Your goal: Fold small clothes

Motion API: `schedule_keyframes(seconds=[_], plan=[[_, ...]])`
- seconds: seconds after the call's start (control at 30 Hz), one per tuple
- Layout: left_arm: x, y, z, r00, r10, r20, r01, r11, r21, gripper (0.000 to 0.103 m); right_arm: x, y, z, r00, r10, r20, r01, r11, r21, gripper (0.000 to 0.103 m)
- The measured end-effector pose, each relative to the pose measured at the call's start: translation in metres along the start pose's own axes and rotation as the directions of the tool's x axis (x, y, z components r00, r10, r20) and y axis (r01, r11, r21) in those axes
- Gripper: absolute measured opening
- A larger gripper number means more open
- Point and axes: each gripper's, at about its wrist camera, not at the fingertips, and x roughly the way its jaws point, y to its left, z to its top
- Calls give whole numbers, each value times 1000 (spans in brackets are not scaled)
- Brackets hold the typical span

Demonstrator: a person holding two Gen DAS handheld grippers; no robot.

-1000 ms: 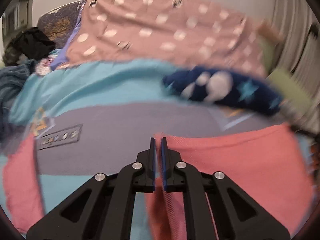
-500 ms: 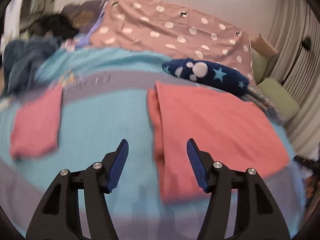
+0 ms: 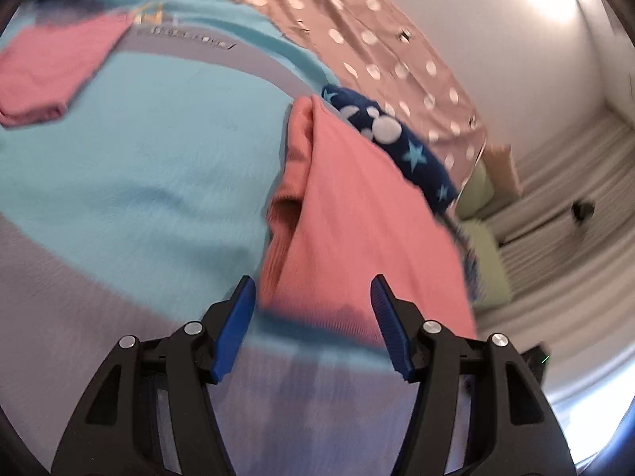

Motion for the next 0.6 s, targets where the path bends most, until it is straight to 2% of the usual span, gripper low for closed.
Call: schedule_keyframes(seconds=[0.03, 0.07, 0.1, 0.17, 0.2, 0.23, 0.27, 0.3, 0.37, 0.47, 0.53, 0.6], plan=[[5, -1, 3, 1000, -5, -4, 5, 1000, -7, 42, 2, 1, 3, 1000, -5, 4, 5, 1000, -1, 77], [13, -1, 6, 999, -19, -26, 19, 1000, -8, 19, 5, 2, 5, 1000, -15, 10, 15, 1000, -8, 77], [19, -1, 5, 998, -39, -49, 38, 999, -13, 9, 7, 3, 6, 1000, -23, 14, 24, 1000, -16, 77], [30, 0, 3, 996, -50, -73, 48, 999, -25, 5, 10, 6, 6, 999, -47, 27, 48, 998, -30, 75], [28, -1, 2, 996, -48, -69, 47, 999, -11, 5, 10, 6, 7, 997, -69, 36, 70, 997, -27, 70], [27, -4, 2, 997, -46, -66, 46, 999, 1, 5, 10, 4, 8, 994, -96, 49, 96, 995, -17, 42], [26, -5, 2, 997, -45, -63, 46, 999, 7, 5, 10, -1, 10, 991, -121, 51, 120, 993, 13, 7], [24, -6, 2, 997, -46, -59, 46, 999, 8, 5, 11, -8, 12, 997, -80, 22, 78, 995, 58, 8], [19, -6, 3, 997, -52, -51, 52, 999, -1, 4, 0, -16, 14, 1000, -18, 23, 15, 992, 122, 7], [2, -15, 6, 996, -79, -33, 79, 997, 8, 4, -23, 0, 11, 998, -15, 62, 12, 999, 52, 6], [-14, -30, 5, 995, -95, -32, 96, 994, 51, 4, -46, 13, 3, 997, -18, 69, 19, 1000, -10, 5], [-33, -49, -2, 996, -73, -45, 78, 989, 128, 4, -64, 19, -8, 998, -31, 58, 34, 998, -48, 5]])
